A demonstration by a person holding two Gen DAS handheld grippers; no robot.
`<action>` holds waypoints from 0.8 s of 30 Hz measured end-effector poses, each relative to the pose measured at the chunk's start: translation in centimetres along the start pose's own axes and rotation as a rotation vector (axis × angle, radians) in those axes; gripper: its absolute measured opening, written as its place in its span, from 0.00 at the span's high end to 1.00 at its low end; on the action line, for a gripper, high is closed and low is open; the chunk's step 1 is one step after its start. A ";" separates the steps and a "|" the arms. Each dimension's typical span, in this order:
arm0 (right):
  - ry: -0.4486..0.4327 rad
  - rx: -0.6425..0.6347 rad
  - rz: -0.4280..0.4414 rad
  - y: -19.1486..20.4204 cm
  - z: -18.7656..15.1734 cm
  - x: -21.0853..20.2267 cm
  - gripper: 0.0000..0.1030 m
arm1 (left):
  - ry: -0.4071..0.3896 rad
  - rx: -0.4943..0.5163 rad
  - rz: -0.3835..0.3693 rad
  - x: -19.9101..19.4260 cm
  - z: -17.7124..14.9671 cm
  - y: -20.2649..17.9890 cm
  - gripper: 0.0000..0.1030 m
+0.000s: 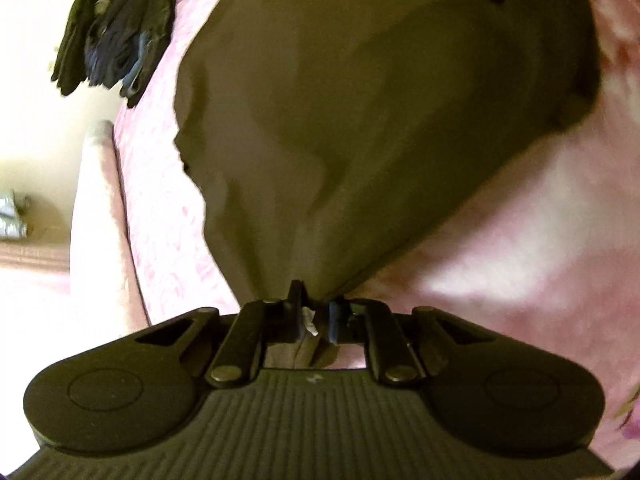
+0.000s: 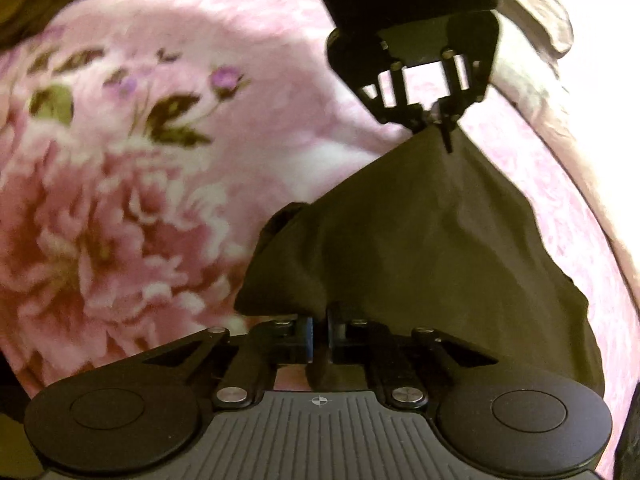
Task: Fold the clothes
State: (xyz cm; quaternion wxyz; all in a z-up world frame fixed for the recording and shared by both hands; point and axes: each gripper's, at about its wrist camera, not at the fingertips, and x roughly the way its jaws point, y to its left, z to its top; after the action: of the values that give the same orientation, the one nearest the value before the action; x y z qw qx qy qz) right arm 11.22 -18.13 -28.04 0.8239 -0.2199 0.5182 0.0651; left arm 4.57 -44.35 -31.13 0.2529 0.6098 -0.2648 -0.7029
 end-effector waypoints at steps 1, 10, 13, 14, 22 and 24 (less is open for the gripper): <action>-0.010 0.014 -0.003 -0.5 0.1 -0.7 0.96 | 0.000 -0.011 0.000 -0.3 0.4 0.9 0.90; -0.132 0.336 -0.080 -8.1 -1.1 -10.0 0.96 | -0.001 -0.098 0.045 -2.0 5.2 11.5 0.90; -0.167 0.487 -0.123 -12.3 -3.4 -12.4 0.96 | 0.005 -0.109 0.043 -1.3 8.0 15.5 0.90; -0.175 0.536 -0.134 -13.8 -4.4 -13.1 0.96 | 0.008 -0.108 0.039 -0.8 8.9 16.8 0.90; -0.200 0.929 -0.106 -24.4 -16.4 -15.1 0.96 | 0.004 -0.040 -0.066 7.7 17.5 25.6 0.91; -0.189 1.030 -0.095 -26.6 -19.7 -14.8 0.96 | -0.005 -0.010 -0.103 10.6 20.4 26.5 0.91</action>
State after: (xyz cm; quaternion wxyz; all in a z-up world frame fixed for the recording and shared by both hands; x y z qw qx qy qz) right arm -2.86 -48.60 -14.36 0.8704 0.1973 0.3959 -0.2161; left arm -16.12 -69.68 -18.37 0.2188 0.6195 -0.2300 -0.7180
